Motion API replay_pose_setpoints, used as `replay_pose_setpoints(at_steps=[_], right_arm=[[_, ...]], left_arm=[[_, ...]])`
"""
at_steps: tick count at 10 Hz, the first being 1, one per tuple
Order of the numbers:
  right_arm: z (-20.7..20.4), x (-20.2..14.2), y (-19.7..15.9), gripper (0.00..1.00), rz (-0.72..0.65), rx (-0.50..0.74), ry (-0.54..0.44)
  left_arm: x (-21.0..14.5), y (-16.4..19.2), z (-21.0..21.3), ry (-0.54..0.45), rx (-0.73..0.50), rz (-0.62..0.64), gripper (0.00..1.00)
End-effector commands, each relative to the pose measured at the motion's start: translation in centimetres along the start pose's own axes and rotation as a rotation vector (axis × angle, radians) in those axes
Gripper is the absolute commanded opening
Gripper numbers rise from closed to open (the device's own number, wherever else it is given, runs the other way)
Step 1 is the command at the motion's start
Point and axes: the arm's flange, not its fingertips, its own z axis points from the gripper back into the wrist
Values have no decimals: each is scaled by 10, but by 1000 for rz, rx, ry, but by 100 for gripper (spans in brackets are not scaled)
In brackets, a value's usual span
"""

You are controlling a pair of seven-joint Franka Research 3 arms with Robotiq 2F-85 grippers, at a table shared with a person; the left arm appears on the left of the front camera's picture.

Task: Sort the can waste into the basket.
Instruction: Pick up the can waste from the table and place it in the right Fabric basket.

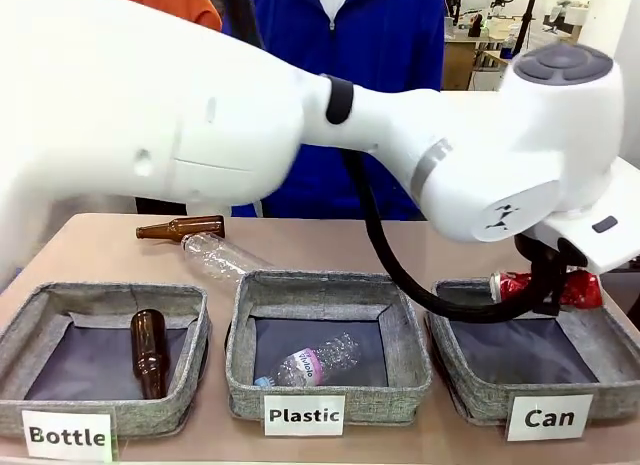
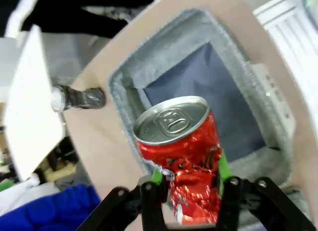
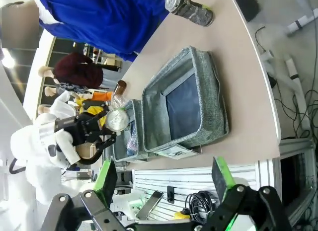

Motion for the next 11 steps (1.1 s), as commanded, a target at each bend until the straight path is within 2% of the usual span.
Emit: replay_pose_setpoints(at_steps=[1, 3, 4, 5, 11], right_arm=[[-1, -2, 1, 100, 4, 1, 3], [-1, -2, 1, 100, 4, 1, 3], [-1, -2, 1, 100, 4, 1, 3], [-1, -2, 1, 100, 4, 1, 3], [-1, -2, 1, 100, 4, 1, 3]], left_arm=[[23, 34, -7, 40, -50, 43, 45], [20, 38, -14, 45, -80, 66, 45], [19, 39, -13, 49, -84, 70, 91], [17, 41, -13, 53, -77, 65, 100], [5, 41, -4, 67, -72, 91, 100]])
